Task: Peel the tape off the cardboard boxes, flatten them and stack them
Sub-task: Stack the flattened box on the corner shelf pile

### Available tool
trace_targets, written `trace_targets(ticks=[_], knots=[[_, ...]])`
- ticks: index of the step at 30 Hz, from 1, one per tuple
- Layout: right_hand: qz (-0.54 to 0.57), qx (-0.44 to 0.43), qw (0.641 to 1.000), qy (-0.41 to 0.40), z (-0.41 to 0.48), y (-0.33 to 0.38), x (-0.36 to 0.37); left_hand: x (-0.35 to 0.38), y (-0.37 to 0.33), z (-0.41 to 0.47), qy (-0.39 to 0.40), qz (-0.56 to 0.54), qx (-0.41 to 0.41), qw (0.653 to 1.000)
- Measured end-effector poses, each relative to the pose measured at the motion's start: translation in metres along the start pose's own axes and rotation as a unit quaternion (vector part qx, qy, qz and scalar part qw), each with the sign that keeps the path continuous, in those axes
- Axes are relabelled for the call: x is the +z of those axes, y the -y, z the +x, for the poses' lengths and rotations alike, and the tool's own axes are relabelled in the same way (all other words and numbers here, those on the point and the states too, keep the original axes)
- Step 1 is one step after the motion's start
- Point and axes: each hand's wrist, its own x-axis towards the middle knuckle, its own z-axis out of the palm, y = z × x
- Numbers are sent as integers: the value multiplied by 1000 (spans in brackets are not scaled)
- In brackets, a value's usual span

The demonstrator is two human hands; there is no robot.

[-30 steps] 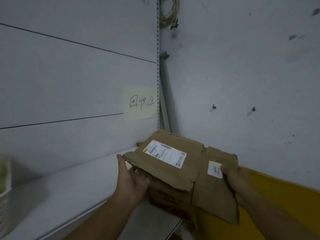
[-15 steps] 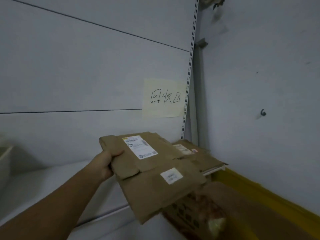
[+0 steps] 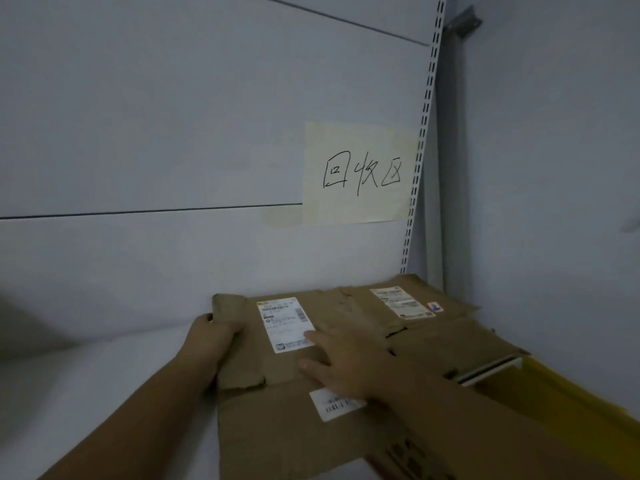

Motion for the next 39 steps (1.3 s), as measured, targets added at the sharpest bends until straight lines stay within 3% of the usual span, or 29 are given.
trace_targets(ticks=[2,5,10,15,17,20,24,27,29,33,36,39], knots=[[19,-1,999,39,10,0,14,0,5,-5,-49,77,72,993],[13,-21,1000,7,19,-9,28,1,11,-7,-74,200,134,968],[14,-31,999,28,22,-14,31,11,10,-6,-81,409,126,900],[-12,-48,996,75,23,-13,21,10,3,-9,-5,549,59,834],[-30,-54,993,102,26,-12,13,1,-9,-16,15,592,47,805],[-54,-56,986,147,30,-1,-11,-18,-34,-46,-3,611,98,786],[-111,-144,970,161,33,37,-41,-78,-74,-109,-106,625,151,758],[-131,-211,960,132,32,90,-53,-154,-109,-170,-255,641,198,696],[-164,-281,944,57,20,146,-69,-210,-124,-211,-323,650,178,665],[-89,-452,886,-47,-33,297,-83,-326,-113,-298,-321,648,-12,691],[-79,-517,850,-51,-74,406,-72,-403,-87,-367,-321,665,-90,668],[-81,-539,837,-45,-111,493,-44,-469,-63,-434,-351,663,-149,644]])
